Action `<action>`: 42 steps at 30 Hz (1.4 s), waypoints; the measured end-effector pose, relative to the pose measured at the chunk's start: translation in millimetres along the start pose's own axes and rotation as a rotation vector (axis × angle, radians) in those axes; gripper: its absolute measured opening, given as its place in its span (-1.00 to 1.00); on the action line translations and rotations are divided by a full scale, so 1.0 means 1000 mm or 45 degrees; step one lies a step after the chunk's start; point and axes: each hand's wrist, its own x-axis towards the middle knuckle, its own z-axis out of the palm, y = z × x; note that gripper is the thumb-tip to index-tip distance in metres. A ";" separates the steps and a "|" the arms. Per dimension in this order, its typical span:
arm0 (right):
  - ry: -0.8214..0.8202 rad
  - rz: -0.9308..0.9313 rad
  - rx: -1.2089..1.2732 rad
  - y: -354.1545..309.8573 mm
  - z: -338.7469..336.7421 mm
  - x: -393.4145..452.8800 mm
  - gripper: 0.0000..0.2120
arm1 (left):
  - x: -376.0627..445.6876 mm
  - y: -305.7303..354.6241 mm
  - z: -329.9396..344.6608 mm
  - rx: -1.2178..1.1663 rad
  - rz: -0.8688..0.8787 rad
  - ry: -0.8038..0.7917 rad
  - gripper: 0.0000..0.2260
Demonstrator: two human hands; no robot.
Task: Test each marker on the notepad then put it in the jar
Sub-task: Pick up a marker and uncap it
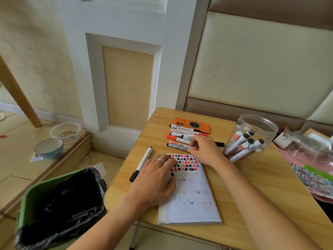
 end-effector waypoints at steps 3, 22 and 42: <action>-0.101 0.001 0.067 0.000 -0.004 -0.002 -0.74 | -0.001 0.001 -0.002 -0.007 0.003 -0.009 -0.58; 0.036 0.050 1.353 -0.061 -0.017 -0.090 -0.80 | -0.001 0.003 -0.004 0.030 -0.008 0.244 -0.68; 0.404 -0.494 0.137 -0.023 0.007 -0.099 -0.77 | 0.000 0.000 0.003 0.077 0.008 0.244 -0.70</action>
